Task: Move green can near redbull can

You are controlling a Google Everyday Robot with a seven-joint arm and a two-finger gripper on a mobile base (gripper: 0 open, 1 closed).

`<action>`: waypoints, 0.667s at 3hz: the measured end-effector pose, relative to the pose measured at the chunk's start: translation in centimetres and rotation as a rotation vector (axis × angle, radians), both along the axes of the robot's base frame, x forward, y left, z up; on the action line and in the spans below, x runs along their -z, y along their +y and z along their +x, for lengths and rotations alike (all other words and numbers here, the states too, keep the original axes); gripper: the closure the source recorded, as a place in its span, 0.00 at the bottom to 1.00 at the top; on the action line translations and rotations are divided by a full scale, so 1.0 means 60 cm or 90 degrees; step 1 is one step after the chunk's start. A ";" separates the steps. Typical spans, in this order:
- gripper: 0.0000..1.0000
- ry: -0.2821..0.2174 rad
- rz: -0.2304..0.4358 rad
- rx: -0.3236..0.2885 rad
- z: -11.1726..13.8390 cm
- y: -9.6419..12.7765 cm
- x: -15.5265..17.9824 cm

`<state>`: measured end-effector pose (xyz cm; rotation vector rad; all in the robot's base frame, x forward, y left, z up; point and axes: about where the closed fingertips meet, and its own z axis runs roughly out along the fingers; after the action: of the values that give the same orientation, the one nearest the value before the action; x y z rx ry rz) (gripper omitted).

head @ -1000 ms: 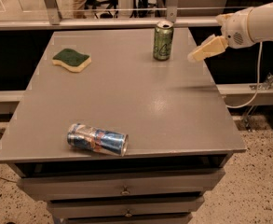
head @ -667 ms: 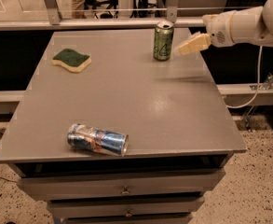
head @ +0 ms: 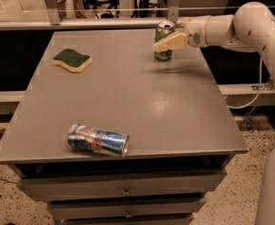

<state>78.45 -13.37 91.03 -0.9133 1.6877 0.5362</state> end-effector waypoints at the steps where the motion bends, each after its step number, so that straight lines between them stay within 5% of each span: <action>1: 0.12 0.011 0.017 -0.007 0.008 0.020 0.017; 2: 0.36 0.022 0.032 -0.008 0.014 0.031 0.031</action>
Offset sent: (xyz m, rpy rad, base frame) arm 0.0117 0.0179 -0.0262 0.0846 0.0487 0.0011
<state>79.27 -11.53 89.15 -0.8829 1.6929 0.6041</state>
